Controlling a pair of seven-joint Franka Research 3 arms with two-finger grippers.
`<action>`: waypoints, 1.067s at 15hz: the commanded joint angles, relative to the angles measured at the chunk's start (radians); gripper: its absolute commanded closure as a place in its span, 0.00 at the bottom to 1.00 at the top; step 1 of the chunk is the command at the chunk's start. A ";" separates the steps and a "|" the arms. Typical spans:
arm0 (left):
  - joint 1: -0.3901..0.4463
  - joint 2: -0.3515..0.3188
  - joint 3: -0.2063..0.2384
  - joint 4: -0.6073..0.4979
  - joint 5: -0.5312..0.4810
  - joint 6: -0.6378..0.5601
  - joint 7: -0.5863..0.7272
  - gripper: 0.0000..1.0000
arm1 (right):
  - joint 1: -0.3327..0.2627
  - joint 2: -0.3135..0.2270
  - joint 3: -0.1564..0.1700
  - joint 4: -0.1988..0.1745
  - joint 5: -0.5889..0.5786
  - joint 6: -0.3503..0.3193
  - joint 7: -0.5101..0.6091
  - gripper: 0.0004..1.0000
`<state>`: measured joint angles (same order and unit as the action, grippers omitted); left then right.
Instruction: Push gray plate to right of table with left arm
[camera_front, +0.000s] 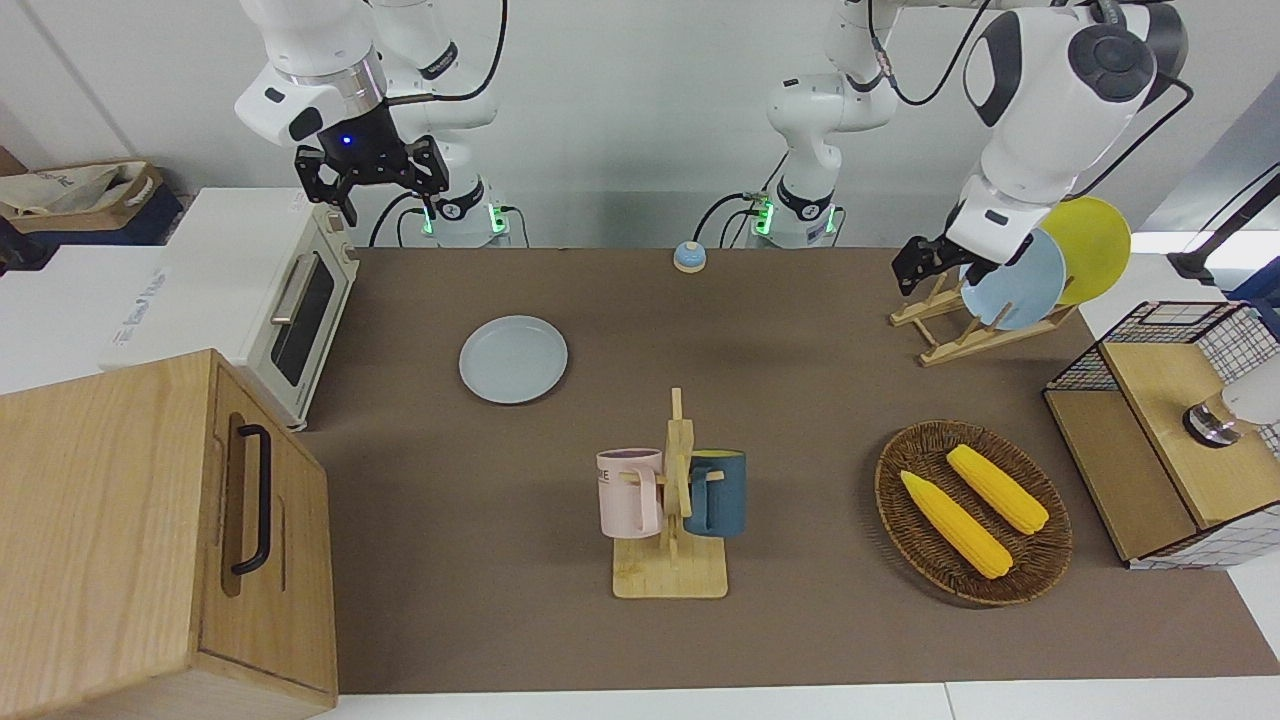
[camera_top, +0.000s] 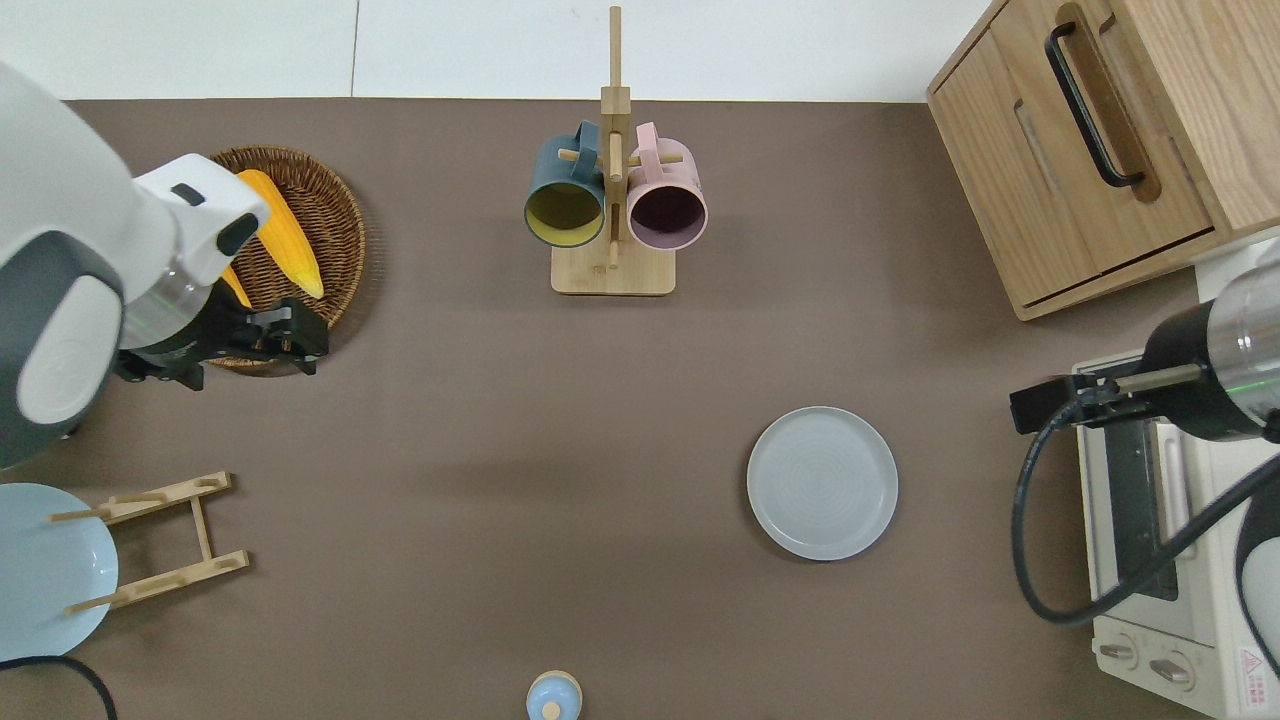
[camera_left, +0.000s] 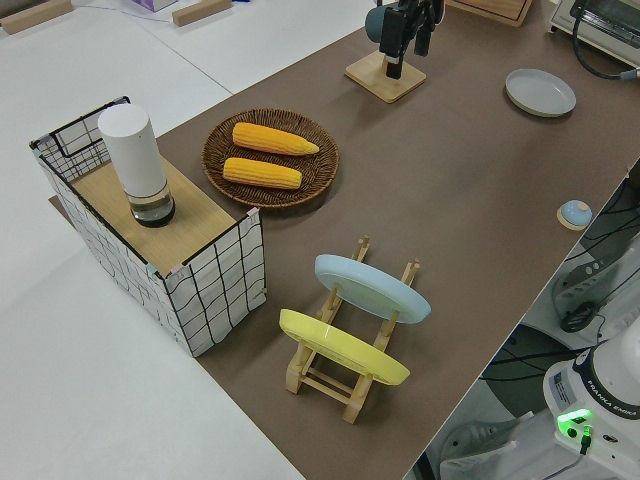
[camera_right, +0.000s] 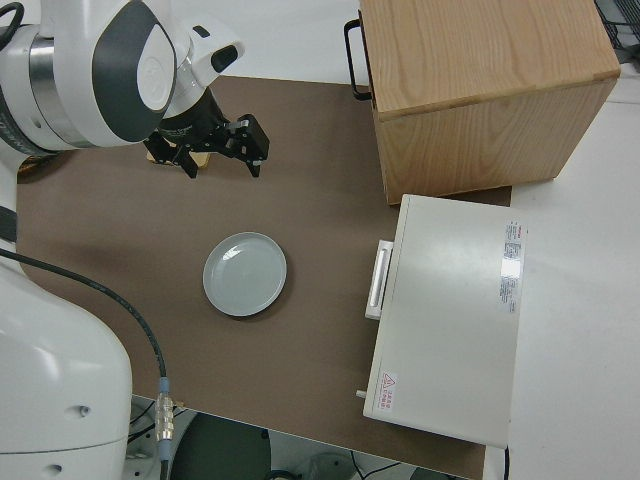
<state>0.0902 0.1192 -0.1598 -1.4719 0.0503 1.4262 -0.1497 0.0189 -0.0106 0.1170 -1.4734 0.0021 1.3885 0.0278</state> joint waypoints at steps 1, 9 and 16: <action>0.046 -0.085 -0.010 -0.030 -0.024 -0.064 0.076 0.01 | -0.020 -0.006 0.015 0.004 0.010 -0.013 0.000 0.02; 0.056 -0.118 -0.006 -0.151 -0.020 0.092 0.076 0.00 | -0.020 -0.006 0.015 0.004 0.010 -0.013 0.000 0.02; 0.057 -0.112 -0.004 -0.142 -0.026 0.094 0.079 0.00 | -0.020 -0.006 0.015 0.004 0.010 -0.013 0.000 0.02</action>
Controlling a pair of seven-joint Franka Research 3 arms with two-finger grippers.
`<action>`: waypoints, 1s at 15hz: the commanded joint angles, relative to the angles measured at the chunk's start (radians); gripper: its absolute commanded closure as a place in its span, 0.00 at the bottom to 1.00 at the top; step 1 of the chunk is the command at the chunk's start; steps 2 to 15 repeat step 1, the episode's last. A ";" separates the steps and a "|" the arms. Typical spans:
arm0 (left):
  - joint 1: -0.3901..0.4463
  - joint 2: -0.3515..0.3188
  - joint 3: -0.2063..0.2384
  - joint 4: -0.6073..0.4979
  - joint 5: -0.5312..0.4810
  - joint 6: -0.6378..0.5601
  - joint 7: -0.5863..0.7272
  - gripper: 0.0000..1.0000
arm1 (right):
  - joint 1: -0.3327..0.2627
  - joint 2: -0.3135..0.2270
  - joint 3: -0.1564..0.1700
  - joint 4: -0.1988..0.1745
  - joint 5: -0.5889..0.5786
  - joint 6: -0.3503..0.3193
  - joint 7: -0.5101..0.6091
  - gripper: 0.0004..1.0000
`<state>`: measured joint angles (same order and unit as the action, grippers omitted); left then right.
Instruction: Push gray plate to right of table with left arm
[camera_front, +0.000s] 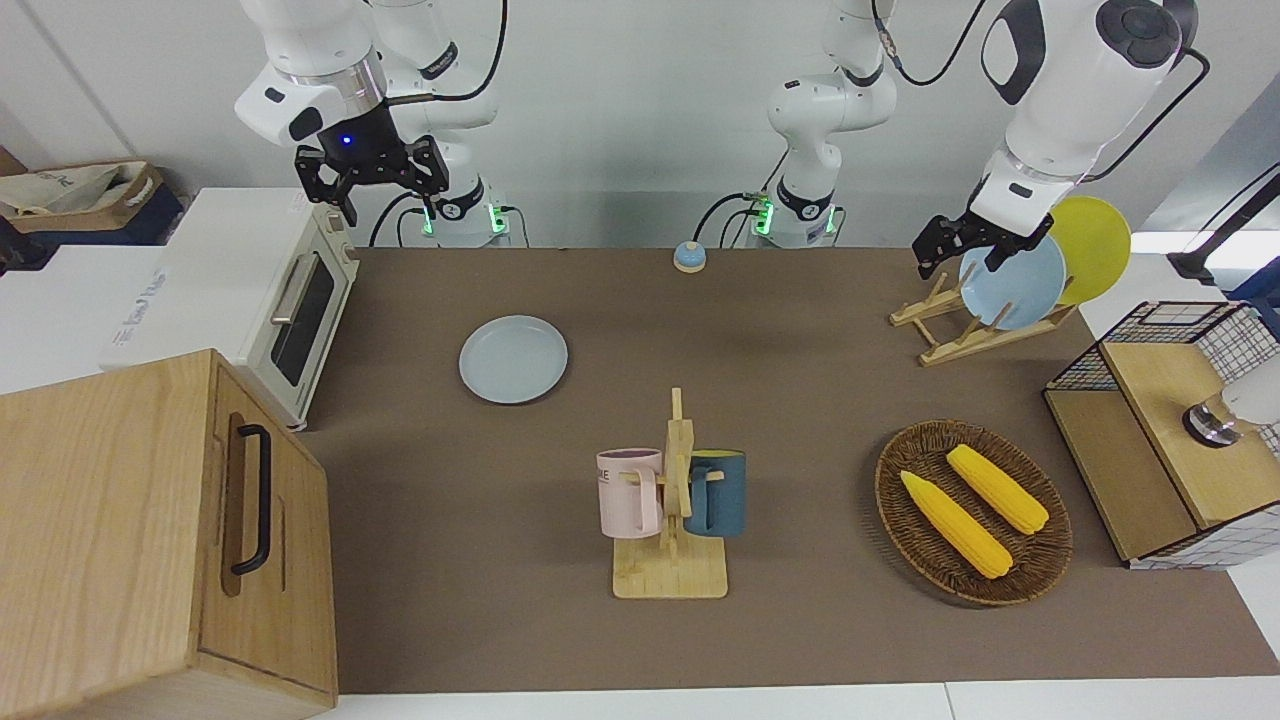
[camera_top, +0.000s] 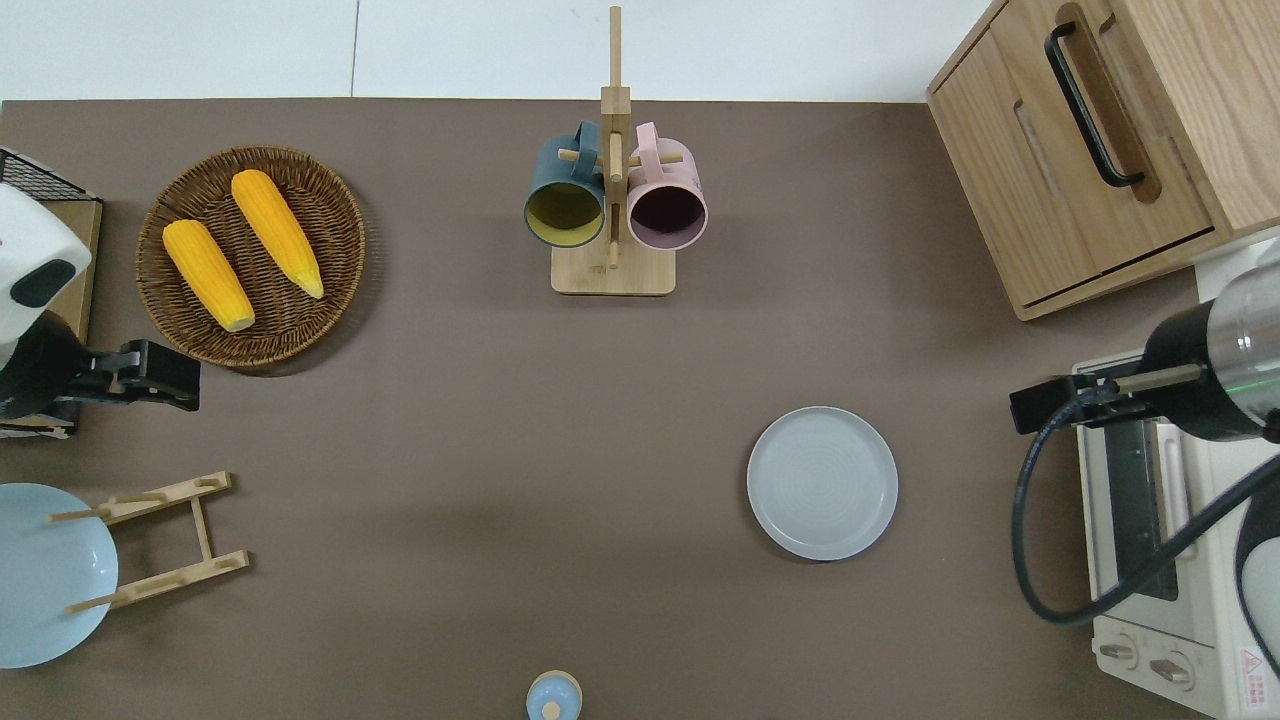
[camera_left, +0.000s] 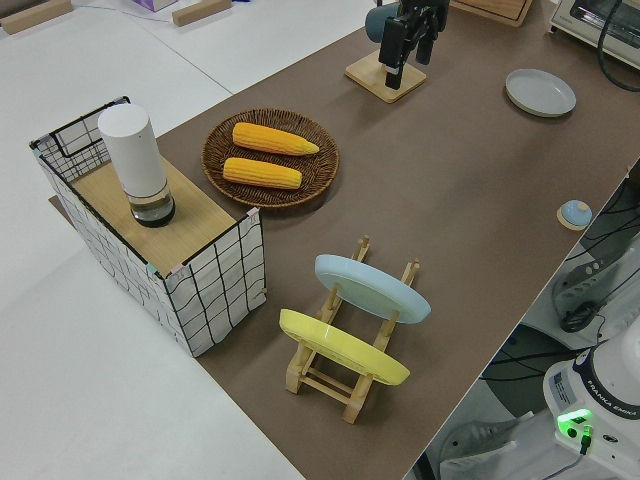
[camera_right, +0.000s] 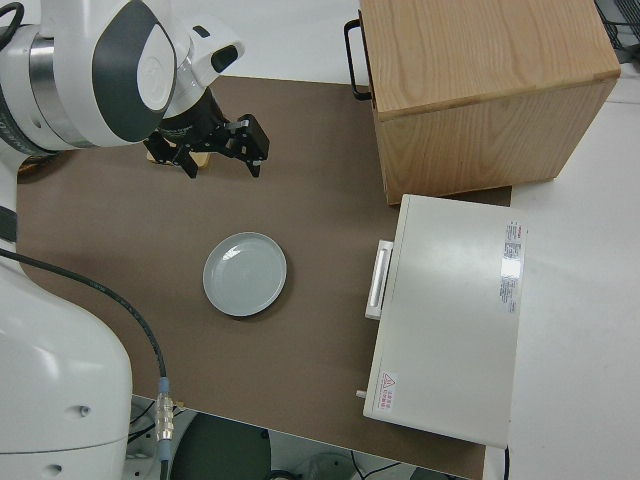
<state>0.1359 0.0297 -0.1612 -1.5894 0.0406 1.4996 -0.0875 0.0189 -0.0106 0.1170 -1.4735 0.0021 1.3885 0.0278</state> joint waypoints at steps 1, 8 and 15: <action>0.011 -0.022 -0.003 -0.023 -0.016 0.021 0.017 0.00 | -0.020 -0.006 0.015 0.004 0.010 -0.013 0.000 0.02; 0.011 -0.022 -0.003 -0.023 -0.016 0.021 0.017 0.00 | -0.020 -0.006 0.015 0.004 0.010 -0.013 0.000 0.02; 0.011 -0.022 -0.003 -0.023 -0.016 0.021 0.017 0.00 | -0.020 -0.006 0.015 0.004 0.010 -0.013 0.000 0.02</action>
